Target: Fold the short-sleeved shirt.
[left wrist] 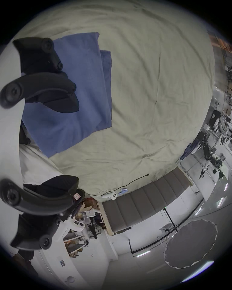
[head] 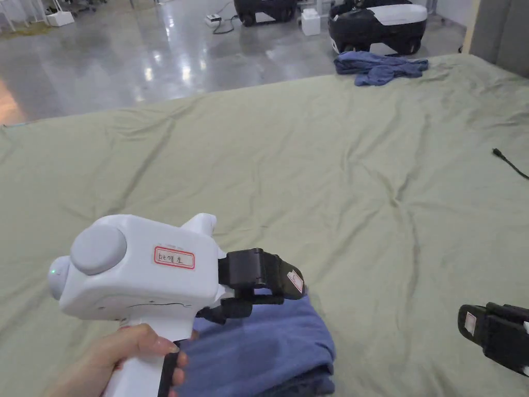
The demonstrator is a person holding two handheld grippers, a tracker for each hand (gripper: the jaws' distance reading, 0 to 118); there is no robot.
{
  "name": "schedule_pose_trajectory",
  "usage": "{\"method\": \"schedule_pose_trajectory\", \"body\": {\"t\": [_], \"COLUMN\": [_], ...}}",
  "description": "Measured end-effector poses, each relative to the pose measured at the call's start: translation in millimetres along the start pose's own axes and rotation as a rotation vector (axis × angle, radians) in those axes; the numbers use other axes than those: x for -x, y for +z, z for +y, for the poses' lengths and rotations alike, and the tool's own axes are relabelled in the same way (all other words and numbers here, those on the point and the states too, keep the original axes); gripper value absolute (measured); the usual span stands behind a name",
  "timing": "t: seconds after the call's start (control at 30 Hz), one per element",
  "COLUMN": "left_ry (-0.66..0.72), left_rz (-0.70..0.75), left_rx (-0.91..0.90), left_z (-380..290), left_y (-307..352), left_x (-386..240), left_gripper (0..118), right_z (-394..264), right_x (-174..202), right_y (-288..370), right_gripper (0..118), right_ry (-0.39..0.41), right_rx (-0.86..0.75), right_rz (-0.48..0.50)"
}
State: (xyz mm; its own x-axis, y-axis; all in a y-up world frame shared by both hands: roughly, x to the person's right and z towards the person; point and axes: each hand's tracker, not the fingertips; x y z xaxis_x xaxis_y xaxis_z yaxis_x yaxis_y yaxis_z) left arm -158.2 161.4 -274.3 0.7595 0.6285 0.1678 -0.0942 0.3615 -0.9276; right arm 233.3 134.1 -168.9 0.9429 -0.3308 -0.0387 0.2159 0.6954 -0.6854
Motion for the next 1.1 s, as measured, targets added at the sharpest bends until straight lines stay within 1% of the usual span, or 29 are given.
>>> {"method": "schedule_pose_trajectory", "body": {"t": [0.1,0.13,0.17,0.2,0.23,0.27,0.3,0.37,0.4,0.53,0.63,0.73,0.8,0.87,0.93,1.0,1.1], "left_ry": [0.039,0.035,0.037,0.033,0.045,0.073,0.065,0.106,0.105,0.065,0.035,-0.001,0.004,0.001,-0.007,-0.025,0.03], "left_rz": [0.031,0.07,0.118,0.159,0.203,0.204,0.183,0.1,0.078,0.071,0.039,0.006,-0.001,-0.037,-0.059,-0.071,-0.064], "left_rx": [-0.092,-0.108,-0.129,-0.129,-0.098,-0.078,-0.061,-0.023,0.0,0.069,0.123,0.158,0.173,0.188,0.179,0.127,0.013], "left_z": [-8,-9,-10,-12,-14,-18,-20,-28,-30,-35,-40,-42,-44,-47,-50,-50,-44], "left_y": [27,33,35,35,30,22,14,-4,-16,-64,-90,-106,-117,-119,-107,-83,-28], "left_x": [17,23,26,31,36,40,41,41,39,20,5,-9,-14,-18,-19,-16,8], "left_gripper": [94,87,58,18,0,0,0,0,0,0,0,0,0,0,0,0,0], "right_z": [-3,-4,-5,-6,-7,-7,-8,-8,-8,-8,-8,-7,-6,-6,-3,0,5], "right_x": [-2,-2,-1,-1,-1,-1,-1,0,1,1,-1,-1,4,10,19,27,47], "right_y": [-6,-9,-11,-13,-14,-17,-18,-19,-18,-15,-13,-13,-14,-14,-13,-14,-23], "right_gripper": [11,11,11,11,11,11,11,11,11,11,11,11,11,11,11,11,11], "right_ry": [-0.009,-0.012,-0.013,-0.012,-0.012,-0.011,-0.011,-0.014,-0.013,-0.007,-0.013,-0.012,0.0,0.024,0.053,0.076,0.114], "right_rx": [0.007,0.013,0.02,0.025,0.031,0.036,0.038,0.045,0.047,0.048,0.044,0.044,0.049,0.055,0.057,0.055,0.064], "right_rz": [-0.006,-0.006,-0.002,0.0,0.002,0.003,0.004,0.01,0.013,0.006,0.0,-0.004,0.003,0.017,0.039,0.054,0.09]}}
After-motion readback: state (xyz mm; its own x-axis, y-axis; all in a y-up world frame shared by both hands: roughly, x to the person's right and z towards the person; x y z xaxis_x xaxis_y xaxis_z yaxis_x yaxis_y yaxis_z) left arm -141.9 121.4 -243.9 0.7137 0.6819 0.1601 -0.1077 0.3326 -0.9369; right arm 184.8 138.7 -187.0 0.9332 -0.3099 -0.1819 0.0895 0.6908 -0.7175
